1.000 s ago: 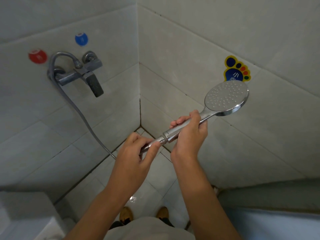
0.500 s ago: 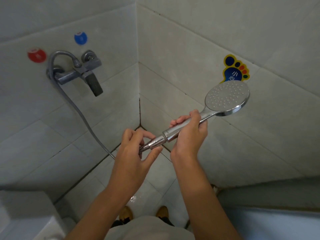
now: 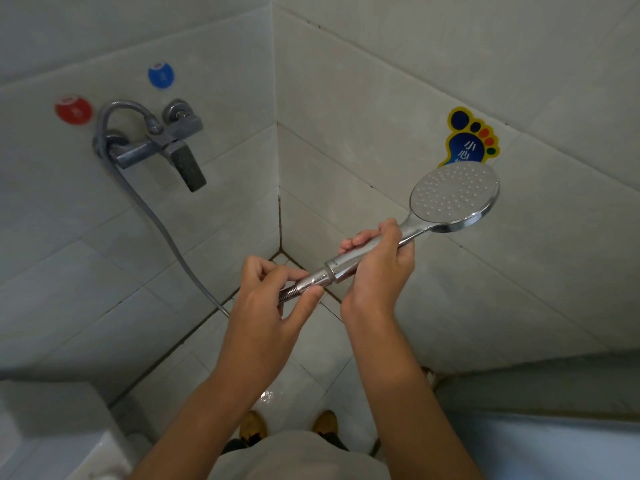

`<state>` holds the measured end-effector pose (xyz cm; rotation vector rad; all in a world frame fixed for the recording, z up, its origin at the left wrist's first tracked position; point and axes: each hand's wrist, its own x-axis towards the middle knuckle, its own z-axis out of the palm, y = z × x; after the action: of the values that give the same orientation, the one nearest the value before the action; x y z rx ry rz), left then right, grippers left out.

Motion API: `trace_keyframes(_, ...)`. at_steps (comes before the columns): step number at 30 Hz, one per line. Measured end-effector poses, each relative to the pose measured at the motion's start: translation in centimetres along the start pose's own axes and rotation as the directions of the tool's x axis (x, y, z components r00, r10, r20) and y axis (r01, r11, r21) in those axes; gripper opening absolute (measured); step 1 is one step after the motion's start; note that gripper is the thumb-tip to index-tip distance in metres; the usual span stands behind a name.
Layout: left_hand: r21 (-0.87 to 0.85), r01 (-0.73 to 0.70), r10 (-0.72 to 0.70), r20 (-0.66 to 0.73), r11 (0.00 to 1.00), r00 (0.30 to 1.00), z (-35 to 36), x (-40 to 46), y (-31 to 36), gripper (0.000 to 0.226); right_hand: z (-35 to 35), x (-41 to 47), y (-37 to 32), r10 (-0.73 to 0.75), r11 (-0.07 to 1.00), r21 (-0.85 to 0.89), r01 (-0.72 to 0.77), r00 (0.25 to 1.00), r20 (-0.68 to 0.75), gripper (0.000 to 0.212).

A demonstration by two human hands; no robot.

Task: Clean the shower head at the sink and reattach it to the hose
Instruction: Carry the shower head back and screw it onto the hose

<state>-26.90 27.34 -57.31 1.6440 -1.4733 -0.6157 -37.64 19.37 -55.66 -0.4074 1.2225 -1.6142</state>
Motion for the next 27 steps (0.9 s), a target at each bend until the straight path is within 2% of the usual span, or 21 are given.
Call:
trace_keyframes(7,0.02,-0.022,0.022,-0.013,1.0,1.0,-0.1,0.01,-0.14,0.03,0.25,-0.12,0.11,-0.006,1.0,-0.007,0.006,1.0,0.009,0.013)
trace_keyframes(13,0.02,0.01,-0.009,-0.002,1.0,1.0,-0.1,0.11,0.18,0.052,0.37,-0.14,0.22,-0.007,1.0,-0.01,0.007,1.0,0.005,0.014)
trace_keyframes(19,0.036,-0.003,0.003,-0.013,0.999,1.0,-0.09,0.3,-0.26,0.041,0.35,-0.06,0.38,0.0,1.0,-0.015,0.0,1.0,-0.002,0.014)
trace_keyframes(27,0.009,-0.006,0.006,-0.008,1.0,1.0,-0.19,0.25,-0.17,0.043,0.27,-0.01,0.42,-0.002,1.0,-0.014,0.002,1.0,-0.003,0.013)
